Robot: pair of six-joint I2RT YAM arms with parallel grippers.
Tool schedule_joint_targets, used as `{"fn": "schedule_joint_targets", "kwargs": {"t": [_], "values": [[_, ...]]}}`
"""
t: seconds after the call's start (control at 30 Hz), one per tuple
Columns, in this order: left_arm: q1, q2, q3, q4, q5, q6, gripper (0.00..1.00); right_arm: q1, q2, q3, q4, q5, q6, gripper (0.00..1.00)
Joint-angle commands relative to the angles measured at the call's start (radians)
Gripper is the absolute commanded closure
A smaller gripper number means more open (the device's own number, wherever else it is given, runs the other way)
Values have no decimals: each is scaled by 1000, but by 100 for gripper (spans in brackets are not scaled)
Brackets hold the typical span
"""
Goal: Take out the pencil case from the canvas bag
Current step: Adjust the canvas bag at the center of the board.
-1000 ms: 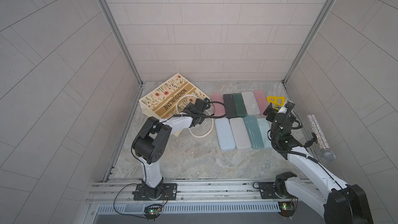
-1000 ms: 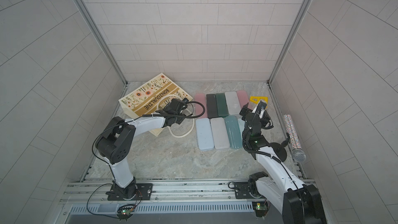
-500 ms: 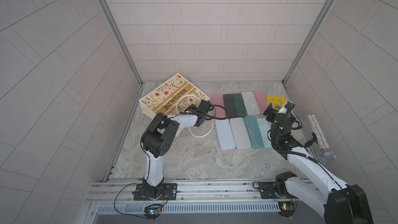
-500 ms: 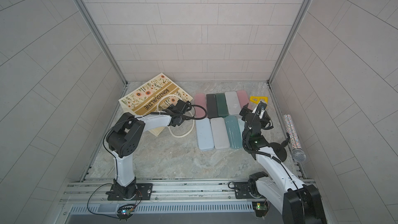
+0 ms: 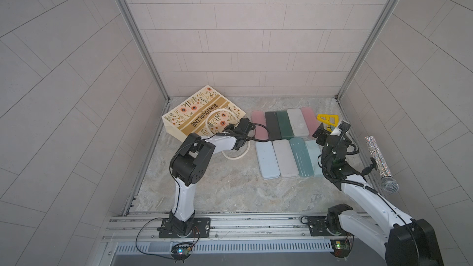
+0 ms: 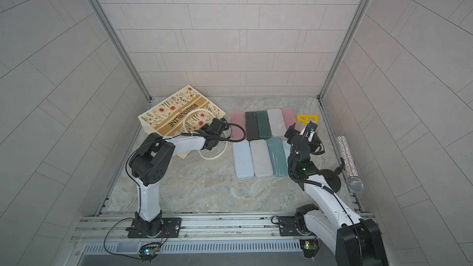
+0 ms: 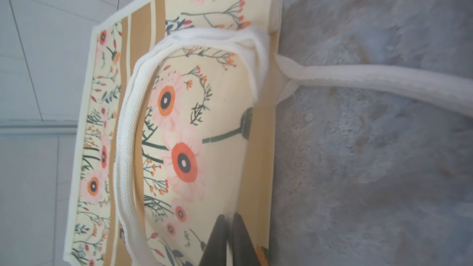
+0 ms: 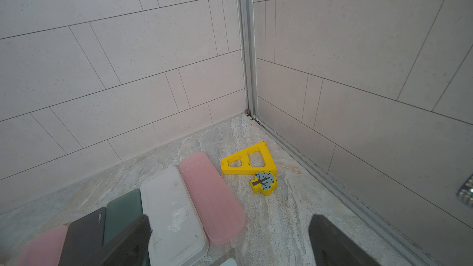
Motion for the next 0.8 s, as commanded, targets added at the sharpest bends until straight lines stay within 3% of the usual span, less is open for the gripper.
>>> {"fn": "schedule_joint_targets", "kwargs": {"t": [0.0, 0.23, 0.47, 0.57, 0.77], "values": [[-1, -41, 2, 29, -76, 13, 100, 0, 1, -15, 12, 20, 21, 0], [-3, -216, 64, -138, -49, -46, 100, 4, 2, 5, -3, -59, -44, 0], [3, -352, 293, -527, 55, -130, 100, 9, -8, 2, 2, -68, -49, 0], [19, -401, 373, -595, 75, -165, 100, 11, -8, 3, -1, -67, -49, 0], [138, -491, 522, -688, 281, -332, 100, 11, -8, 1, -4, -67, -49, 0]]}}
